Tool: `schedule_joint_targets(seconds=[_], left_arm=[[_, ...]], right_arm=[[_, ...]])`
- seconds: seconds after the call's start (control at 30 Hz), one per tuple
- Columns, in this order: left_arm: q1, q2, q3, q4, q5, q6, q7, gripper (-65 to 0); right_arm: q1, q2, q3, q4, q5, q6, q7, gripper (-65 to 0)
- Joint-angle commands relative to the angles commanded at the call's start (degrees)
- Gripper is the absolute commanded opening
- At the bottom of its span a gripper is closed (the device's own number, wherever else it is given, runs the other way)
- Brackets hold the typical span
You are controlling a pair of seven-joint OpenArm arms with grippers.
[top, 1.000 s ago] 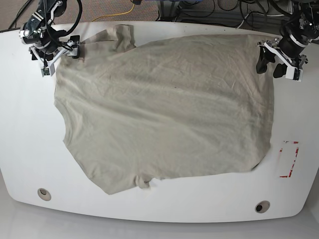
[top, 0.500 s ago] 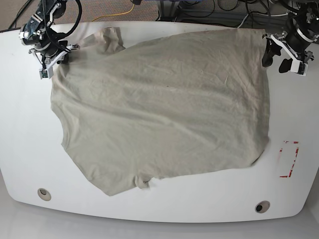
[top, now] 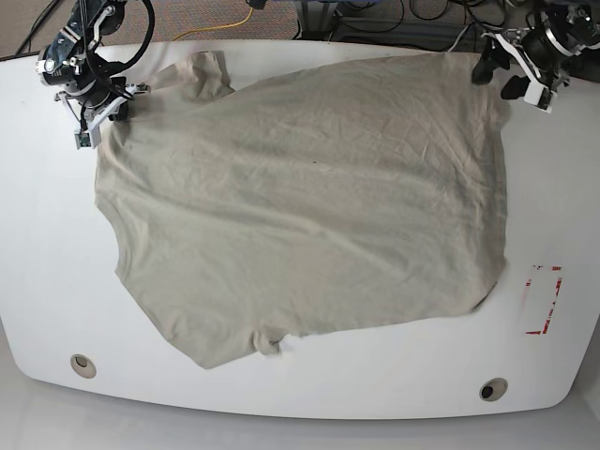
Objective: Layout the t-shirt on the table in an organized manner, then fold the t-shirt properly
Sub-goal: 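Drag the shirt edges with both grippers toward the collar to smooth it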
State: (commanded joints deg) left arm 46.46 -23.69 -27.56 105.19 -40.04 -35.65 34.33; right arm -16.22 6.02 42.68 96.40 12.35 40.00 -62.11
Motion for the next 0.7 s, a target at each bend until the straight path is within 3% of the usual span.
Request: schedule_joint_targets(seconds=[0.27, 0.47, 0.7], left_arm=[[0.00, -0.09, -0.35, -2.64, 0.35, 0.35, -0.18, -29.2], [-0.26, 0.09, -0.18, -3.96, 5.89, 0.35, -0.18, -29.2], [-3.16, 0.09, 2.46, -9.32, 5.89, 0.26, -0.18, -29.2]], right_arm=[[0.00, 0.00, 0.00, 0.00, 0.00, 0.00, 0.00, -64.2], [0.00, 0.00, 0.00, 0.00, 0.00, 0.00, 0.00, -64.2], [0.00, -0.88, 0.00, 0.09, 0.00, 0.00, 0.00, -64.2]])
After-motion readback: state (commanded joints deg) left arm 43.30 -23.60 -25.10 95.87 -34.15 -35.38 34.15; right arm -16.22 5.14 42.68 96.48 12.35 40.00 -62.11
